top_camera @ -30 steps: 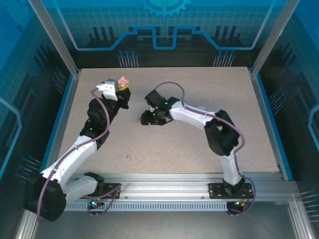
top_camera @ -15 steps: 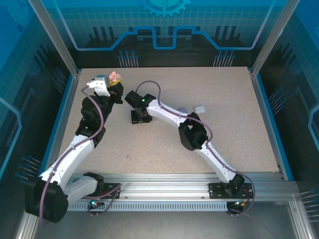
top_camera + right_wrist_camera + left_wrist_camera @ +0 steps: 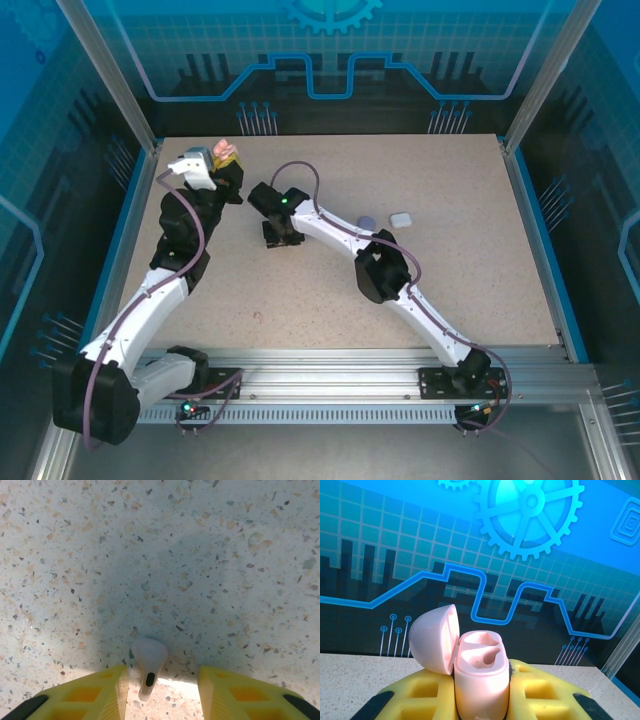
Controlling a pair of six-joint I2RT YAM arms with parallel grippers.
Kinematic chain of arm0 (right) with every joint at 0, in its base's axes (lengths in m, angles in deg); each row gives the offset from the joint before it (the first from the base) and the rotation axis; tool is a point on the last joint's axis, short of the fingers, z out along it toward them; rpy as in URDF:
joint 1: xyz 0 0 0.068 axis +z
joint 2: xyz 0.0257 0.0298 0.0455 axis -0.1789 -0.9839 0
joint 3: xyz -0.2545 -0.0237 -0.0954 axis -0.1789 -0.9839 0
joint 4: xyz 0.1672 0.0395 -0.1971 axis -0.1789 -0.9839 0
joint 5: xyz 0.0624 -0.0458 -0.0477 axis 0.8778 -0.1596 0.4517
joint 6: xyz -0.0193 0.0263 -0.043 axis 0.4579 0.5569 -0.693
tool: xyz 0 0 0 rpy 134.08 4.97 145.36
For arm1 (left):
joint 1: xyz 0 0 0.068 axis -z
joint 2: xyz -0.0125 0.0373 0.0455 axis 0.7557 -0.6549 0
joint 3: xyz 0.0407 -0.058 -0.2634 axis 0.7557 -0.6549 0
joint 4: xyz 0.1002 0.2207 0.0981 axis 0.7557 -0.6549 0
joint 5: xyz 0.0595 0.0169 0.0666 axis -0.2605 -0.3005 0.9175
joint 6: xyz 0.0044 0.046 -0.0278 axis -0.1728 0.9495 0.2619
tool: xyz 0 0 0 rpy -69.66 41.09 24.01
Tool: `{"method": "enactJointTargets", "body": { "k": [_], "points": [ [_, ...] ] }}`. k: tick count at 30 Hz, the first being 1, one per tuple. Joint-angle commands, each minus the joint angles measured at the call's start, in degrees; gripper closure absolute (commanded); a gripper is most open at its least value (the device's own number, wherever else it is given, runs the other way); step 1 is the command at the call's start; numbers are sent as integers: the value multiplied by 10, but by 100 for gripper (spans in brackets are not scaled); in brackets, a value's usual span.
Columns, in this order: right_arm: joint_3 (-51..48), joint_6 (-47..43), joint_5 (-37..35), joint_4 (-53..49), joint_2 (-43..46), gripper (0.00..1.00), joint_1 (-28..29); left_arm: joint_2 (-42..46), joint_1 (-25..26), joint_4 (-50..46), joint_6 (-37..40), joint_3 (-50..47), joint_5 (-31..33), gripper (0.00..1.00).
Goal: Insert wireless bluetooth earbuds into charging case
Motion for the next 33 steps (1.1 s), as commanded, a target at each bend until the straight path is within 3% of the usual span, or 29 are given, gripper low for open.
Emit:
{"method": "enactJointTargets", "body": {
  "k": [1,20,33],
  "points": [
    [23,14,-19,13,-29,58,5,1,-6,27,-14,11,-13,100],
    [55,13,-9,20,-59,63,-6,-3,-7,32,-26,0,-21,100],
    [47,-27,7,18,-42,88,-11,-3,-7,25,-35,1,-33,100]
  ]
}}
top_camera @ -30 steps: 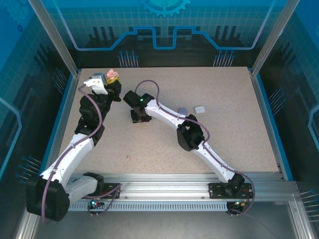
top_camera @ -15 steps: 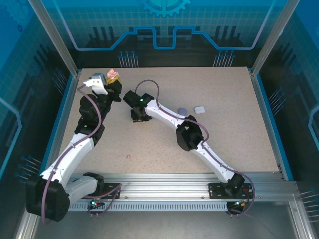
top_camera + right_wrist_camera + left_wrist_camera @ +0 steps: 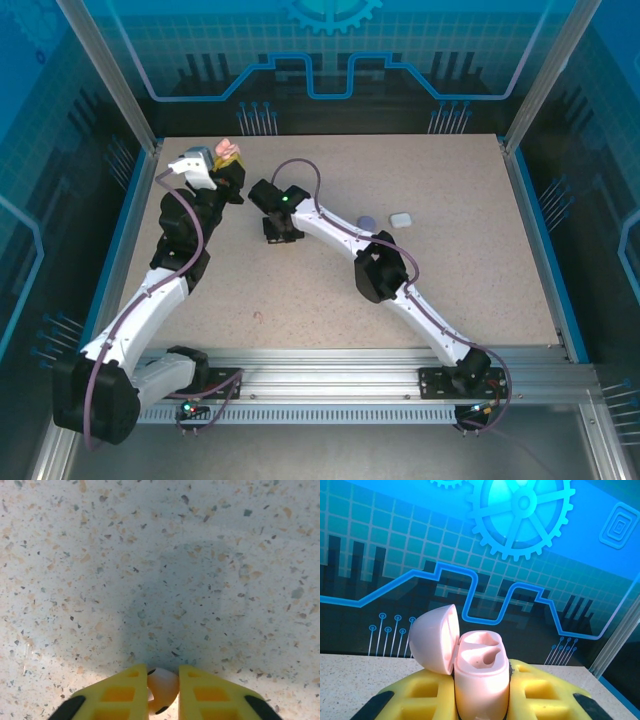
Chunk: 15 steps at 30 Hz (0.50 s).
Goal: Insert wireless bluetooth earbuds into charging case
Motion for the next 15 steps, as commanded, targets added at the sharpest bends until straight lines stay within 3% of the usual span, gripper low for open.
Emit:
{"method": "enactJointTargets", "body": {
  "k": [1,7,15],
  "points": [
    [-14,-34,14,30,-4,89,-5,-2,-6,18,-16,1,-16,100],
    [-123,-158,21,36,86,93,-7,-1,-7,12,-19,5,-29,100],
    [-363,-322,5,68,250,94,-12,4,-6,9,-29,3,-49,100]
  ]
}}
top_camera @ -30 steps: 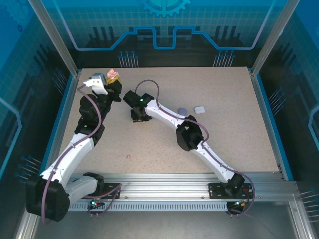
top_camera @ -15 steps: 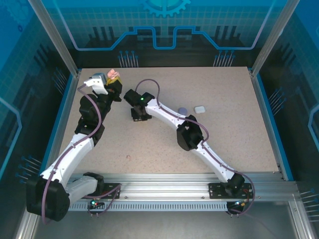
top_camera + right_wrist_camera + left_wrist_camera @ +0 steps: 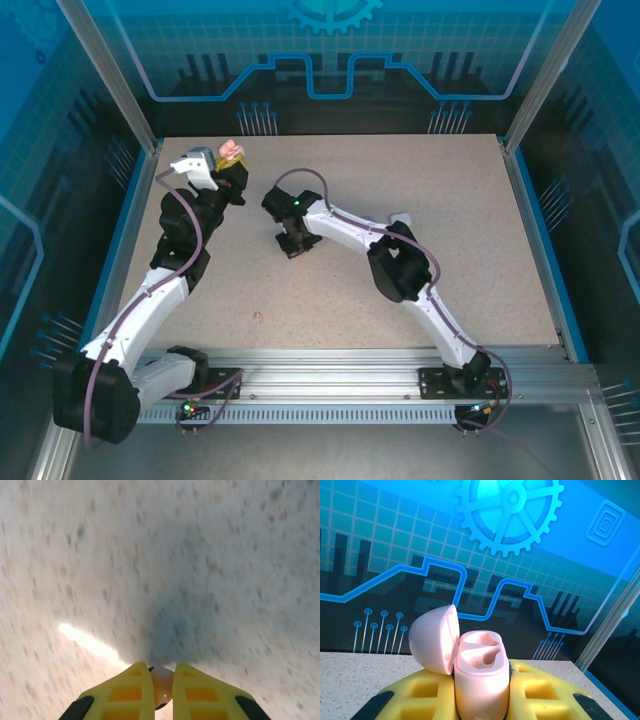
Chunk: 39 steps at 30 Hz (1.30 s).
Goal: Insert wireless bluetooth earbuds into charging case
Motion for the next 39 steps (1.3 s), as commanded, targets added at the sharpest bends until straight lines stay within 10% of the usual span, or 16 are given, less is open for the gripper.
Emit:
{"method": "enactJointTargets", "body": {
  "k": [1,22,30,39],
  "points": [
    [-70,-105,-3,10,77,94,-8,5,-6,9,-15,3,-24,100],
    [-118,-90,24,-32,49,86,-8,7,1,11,-39,0,-40,100],
    [-120,-39,29,-39,73,58,-6,3,6,17,-40,4,-39,100],
    [-122,91,55,-20,107,52,-8,0,9,16,-35,7,-41,100]
  ]
}}
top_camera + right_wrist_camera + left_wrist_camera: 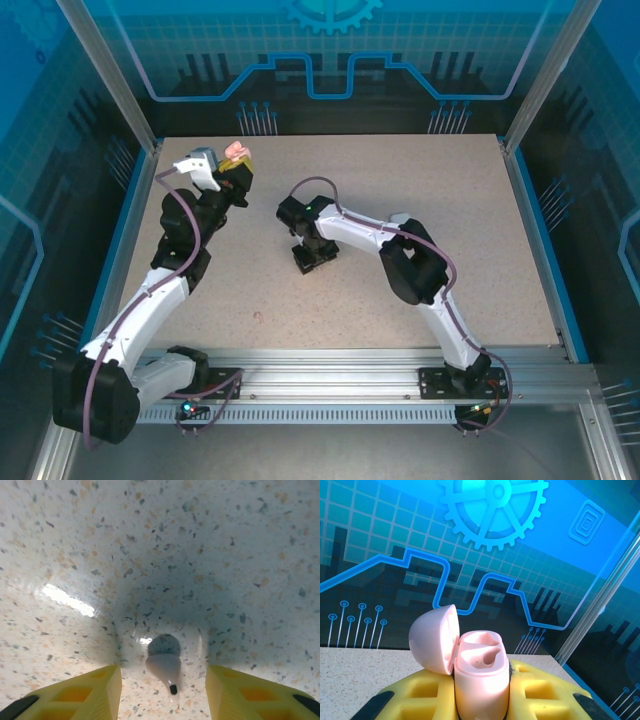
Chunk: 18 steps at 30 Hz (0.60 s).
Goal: Insert wireless bluetooth earbuds into charging case
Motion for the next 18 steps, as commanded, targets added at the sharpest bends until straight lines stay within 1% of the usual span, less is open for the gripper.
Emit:
{"method": "enactJointTargets", "body": {
  "k": [1,8,18],
  "points": [
    [-4,44,20,9,36,52,-2,-1,4,16,-8,8,-11,100],
    [-7,-20,26,4,34,51,-16,-4,4,15,-5,11,-12,100],
    [-15,-20,37,7,15,53,-22,-14,4,21,-8,13,-14,100]
  ]
}}
